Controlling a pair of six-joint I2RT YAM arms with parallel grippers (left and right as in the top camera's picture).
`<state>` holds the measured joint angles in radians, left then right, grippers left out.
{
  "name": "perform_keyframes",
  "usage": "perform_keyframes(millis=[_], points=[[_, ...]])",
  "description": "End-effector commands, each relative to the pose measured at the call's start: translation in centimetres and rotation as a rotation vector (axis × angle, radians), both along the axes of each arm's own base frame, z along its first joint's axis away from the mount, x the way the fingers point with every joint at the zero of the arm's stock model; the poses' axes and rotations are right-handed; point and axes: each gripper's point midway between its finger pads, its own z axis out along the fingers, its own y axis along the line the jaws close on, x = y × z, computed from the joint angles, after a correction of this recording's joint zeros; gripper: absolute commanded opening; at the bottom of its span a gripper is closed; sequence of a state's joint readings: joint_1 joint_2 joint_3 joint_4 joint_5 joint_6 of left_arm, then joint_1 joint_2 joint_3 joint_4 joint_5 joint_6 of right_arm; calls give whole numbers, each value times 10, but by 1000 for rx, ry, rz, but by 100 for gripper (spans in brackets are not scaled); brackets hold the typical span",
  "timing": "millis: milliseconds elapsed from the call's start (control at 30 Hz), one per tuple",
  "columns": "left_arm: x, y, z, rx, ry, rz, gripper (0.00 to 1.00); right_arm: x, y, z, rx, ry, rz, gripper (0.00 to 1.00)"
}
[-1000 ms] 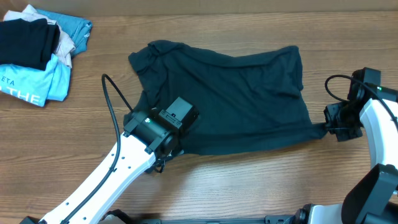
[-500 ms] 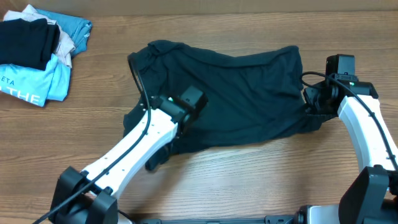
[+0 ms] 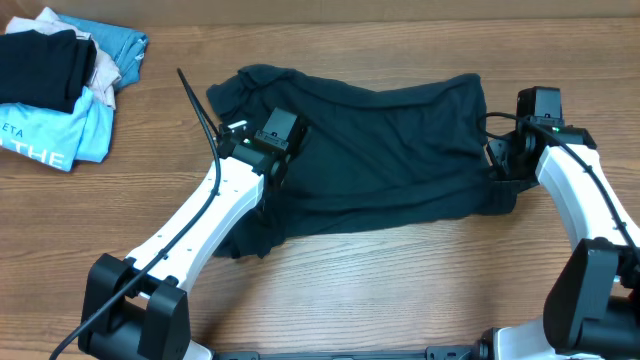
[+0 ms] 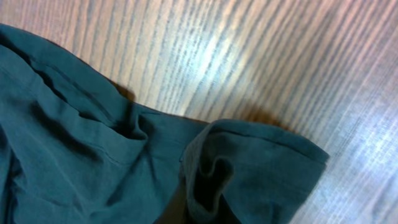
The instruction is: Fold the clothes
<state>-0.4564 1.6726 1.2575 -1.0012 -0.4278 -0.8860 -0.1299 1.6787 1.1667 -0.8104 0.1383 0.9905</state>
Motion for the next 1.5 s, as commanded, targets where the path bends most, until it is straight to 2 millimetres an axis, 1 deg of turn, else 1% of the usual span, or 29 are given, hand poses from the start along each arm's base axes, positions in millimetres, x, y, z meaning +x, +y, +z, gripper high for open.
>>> perform_keyframes(millis=[0, 67, 200, 233, 267, 300, 333, 367, 400, 433, 467, 500, 533, 567, 600, 667, 700, 733, 800, 867, 900, 933, 1000, 1067, 1167, 1233, 1333, 1400, 1467], points=[[20, -2, 8, 16, -58, -50, 10, 11, -3, 1, -20, -20, -1, 4], [27, -6, 10, 7, -87, -65, 8, 15, -3, 1, -23, -32, 2, 4], [43, -9, 15, 3, -139, -108, 11, 23, -4, 3, -45, -54, 55, 4], [46, -8, 16, -2, -152, -102, 14, 24, -4, 4, -52, -57, 74, 9], [49, -6, 17, -3, -160, -93, 22, 25, -4, 4, -60, -55, 99, 31], [51, -3, 18, 2, -166, -92, 24, 25, -4, 4, -66, -53, 113, 58], [52, -1, 18, 6, -165, -96, 25, 25, -4, 4, -75, -49, 139, 73], [52, 5, 18, 24, -148, -119, 31, 25, -4, 5, -87, -43, 175, 89], [49, 7, 18, 37, -128, -138, 43, 24, -6, 7, -100, -38, 202, 100], [45, 9, 19, 49, -107, -158, 51, 23, -10, 10, -107, -35, 208, 100], [42, 10, 21, 54, -95, -165, 66, 21, -14, 16, -108, -30, 195, 100], [37, 10, 24, 52, -74, -168, 74, 17, -20, 26, -107, -25, 179, 100], [32, 9, 26, 40, -55, -176, 77, 14, -24, 34, -106, -21, 168, 100], [25, 4, 27, 10, -29, -188, 83, 8, -26, 46, -96, -6, 159, 100], [18, -3, 24, -40, 6, -204, 85, 2, -22, 51, -70, 9, 165, 100], [5, -20, 16, -145, 70, -233, 82, -3, -4, 50, 14, 20, 259, 96], [-3, -32, 9, -215, 114, -250, 74, -7, 9, 46, 62, 34, 314, 93], [-9, -46, -4, -285, 158, -270, 69, -12, 19, 38, 95, 55, 336, 90], [-12, -48, -15, -277, 190, -266, 67, -13, 23, 32, 97, 57, 346, 89], [-15, -52, -30, -283, 239, -264, 60, -15, 28, 28, 120, 59, 356, 84], [-17, -52, -41, -280, 275, -255, 58, -16, 32, 27, 140, 59, 361, 83], [-19, -52, -54, -271, 310, -237, 59, -15, 35, 27, 157, 54, 366, 83], [-20, -51, -72, -259, 349, -225, 61, -15, 40, 28, 178, 47, 373, 84], [-15, -53, -83, -258, 351, -223, 61, -16, 40, 28, 180, 49, 373, 84], [2, -57, -93, -275, 301, -224, 63, -20, 41, 27, 187, 68, 372, 84], [11, -51, -99, -280, 283, -202, 63, -23, 41, 26, 190, 78, 371, 84], [26, -30, -103, -253, 245, -144, 61, -26, 42, 26, 196, 92, 370, 84], [33, -10, -101, -215, 225, -104, 62, -27, 46, 25, 197, 99, 382, 84], [38, 11, -100, -170, 215, -78, 64, -24, 55, 26, 191, 89, 412, 84]])
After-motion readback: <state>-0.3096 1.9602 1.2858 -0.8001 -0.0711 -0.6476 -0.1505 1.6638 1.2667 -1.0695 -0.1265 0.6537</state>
